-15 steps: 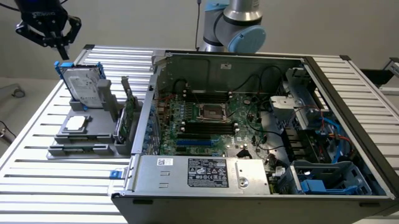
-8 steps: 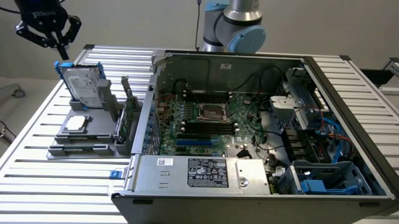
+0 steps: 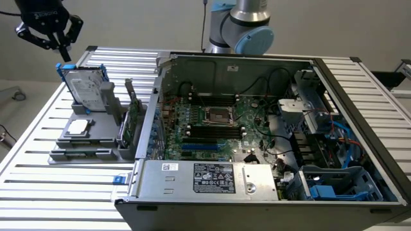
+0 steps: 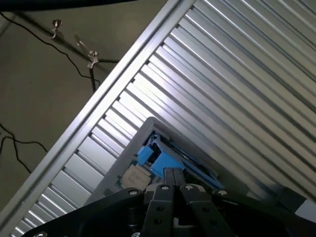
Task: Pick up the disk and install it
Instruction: 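Pick up the disk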
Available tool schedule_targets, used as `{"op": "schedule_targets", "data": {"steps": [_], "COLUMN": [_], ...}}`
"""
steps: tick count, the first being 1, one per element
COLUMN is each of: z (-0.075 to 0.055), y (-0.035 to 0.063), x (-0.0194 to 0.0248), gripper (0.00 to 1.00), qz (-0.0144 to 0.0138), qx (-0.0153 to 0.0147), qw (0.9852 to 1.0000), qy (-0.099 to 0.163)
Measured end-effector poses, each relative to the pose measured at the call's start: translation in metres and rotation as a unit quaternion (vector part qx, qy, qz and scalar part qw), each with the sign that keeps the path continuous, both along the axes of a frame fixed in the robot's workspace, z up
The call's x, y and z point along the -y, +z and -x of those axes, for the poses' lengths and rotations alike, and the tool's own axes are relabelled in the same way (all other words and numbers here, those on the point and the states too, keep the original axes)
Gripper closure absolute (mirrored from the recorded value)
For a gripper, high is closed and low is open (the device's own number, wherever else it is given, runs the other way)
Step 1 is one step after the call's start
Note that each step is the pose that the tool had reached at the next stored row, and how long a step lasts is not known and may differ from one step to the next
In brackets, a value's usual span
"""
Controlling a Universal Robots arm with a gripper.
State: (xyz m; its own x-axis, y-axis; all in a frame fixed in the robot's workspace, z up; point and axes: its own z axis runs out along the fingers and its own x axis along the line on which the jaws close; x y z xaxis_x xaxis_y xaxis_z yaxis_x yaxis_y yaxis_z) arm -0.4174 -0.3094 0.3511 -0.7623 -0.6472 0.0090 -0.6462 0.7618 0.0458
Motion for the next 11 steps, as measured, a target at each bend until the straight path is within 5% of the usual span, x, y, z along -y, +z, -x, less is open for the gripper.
{"op": "schedule_targets", "data": {"steps": [6,11], "z": [0.0000,0.0000], "y": [0.0006,0.0011], "x": [0.0000,0.0000], "gripper": [0.89,0.89], "qz": [0.0000,0.0000], "qx": [0.0000,0.0000], "qw": [0.9985,0.9950], "qy": [0.055,0.100]}}
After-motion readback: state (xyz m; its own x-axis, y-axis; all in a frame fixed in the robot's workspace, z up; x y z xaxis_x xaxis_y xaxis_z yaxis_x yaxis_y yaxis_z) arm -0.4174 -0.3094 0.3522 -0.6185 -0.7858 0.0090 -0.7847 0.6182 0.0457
